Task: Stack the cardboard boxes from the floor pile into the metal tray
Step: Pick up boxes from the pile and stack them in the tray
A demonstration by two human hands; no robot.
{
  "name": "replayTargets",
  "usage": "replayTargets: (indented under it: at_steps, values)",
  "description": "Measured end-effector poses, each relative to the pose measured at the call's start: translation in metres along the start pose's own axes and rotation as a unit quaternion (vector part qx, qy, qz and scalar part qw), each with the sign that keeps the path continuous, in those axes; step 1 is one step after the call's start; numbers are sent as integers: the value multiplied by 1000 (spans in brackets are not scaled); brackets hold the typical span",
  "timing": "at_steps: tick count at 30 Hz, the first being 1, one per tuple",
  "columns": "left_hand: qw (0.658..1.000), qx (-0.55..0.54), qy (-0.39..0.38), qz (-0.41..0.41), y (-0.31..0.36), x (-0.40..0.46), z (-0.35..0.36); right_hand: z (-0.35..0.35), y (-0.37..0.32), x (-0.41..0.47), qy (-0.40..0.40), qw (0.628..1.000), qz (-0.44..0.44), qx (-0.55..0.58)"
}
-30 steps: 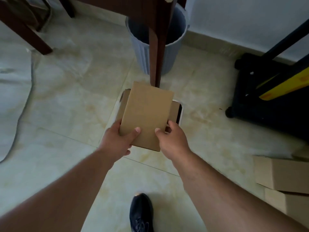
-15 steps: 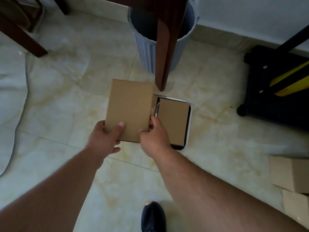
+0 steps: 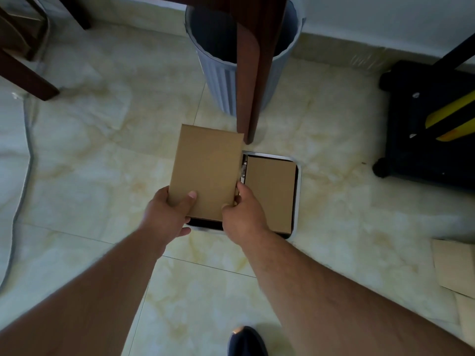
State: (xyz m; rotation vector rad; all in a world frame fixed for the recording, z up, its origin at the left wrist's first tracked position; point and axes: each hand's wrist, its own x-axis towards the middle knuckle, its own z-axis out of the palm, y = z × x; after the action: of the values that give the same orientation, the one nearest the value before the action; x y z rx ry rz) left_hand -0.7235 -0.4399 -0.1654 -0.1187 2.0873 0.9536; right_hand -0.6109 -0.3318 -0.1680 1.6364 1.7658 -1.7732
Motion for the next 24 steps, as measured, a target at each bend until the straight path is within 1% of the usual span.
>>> replayTargets:
  at_steps: [11, 17, 20, 24]
  values:
    - [1000, 20, 1, -14, -5, 8, 13, -9, 10, 11, 0, 1000, 1, -19]
    - [998, 52, 5, -27, -8, 6, 11, -6, 11, 8, -8, 999, -2, -36]
    - [997, 81, 5, -19, -7, 2, 10, -6, 12, 6, -8, 999, 0, -34]
    - [995, 95, 38, -13, -11, -3, 9, -15, 12, -2, -1, 999, -3, -42]
